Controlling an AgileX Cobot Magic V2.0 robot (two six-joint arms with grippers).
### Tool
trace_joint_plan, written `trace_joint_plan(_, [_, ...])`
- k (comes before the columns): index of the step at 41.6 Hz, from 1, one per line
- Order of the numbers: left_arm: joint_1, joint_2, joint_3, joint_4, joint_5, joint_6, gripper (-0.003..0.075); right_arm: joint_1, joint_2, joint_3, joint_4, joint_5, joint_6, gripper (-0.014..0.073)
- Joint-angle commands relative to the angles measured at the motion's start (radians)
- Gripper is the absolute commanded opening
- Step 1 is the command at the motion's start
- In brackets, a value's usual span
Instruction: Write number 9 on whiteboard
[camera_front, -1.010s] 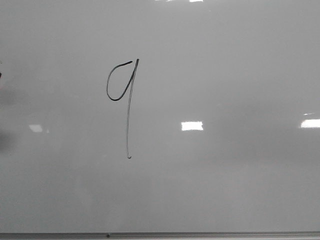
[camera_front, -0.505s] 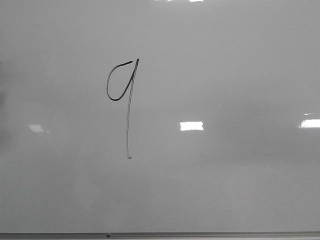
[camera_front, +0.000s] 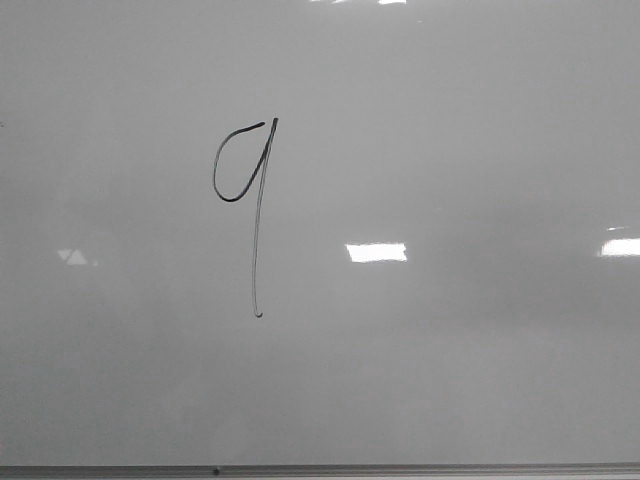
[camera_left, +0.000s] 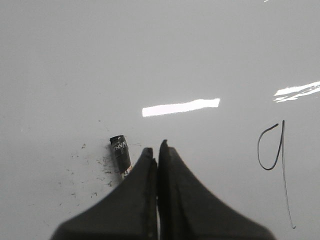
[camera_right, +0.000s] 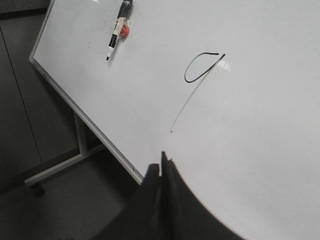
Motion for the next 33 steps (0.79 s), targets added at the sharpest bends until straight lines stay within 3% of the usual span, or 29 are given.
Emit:
trace_joint_plan(1, [0.001,0.003,-0.027,-0.025,-0.062,-0.008,-0.0019,-0.003,0.008,-0.027,0.037,-0.047,0.0,-0.0068])
trace_joint_plan(18, [0.001,-0.001,-0.003,-0.003,-0.106,-0.012,-0.0019,-0.003,0.008,-0.027,0.037,-0.047,0.0,-0.0068])
trace_joint_plan(21, [-0.001,-0.019,0.009,0.114,-0.103,-0.114,-0.0019,-0.003,0.008,-0.027,0.037,-0.047,0.0,-0.0068])
trace_joint_plan(27, [-0.053,-0.114,0.054,0.531,-0.102,-0.517,-0.0019,-0.003,0.008,-0.027,0.037,-0.046,0.0,-0.0068])
trace_joint_plan(33, [-0.07,-0.236,0.15,0.596,-0.13,-0.565,-0.0019,-0.003,0.008,-0.027,0.037,-0.046,0.0,-0.0068])
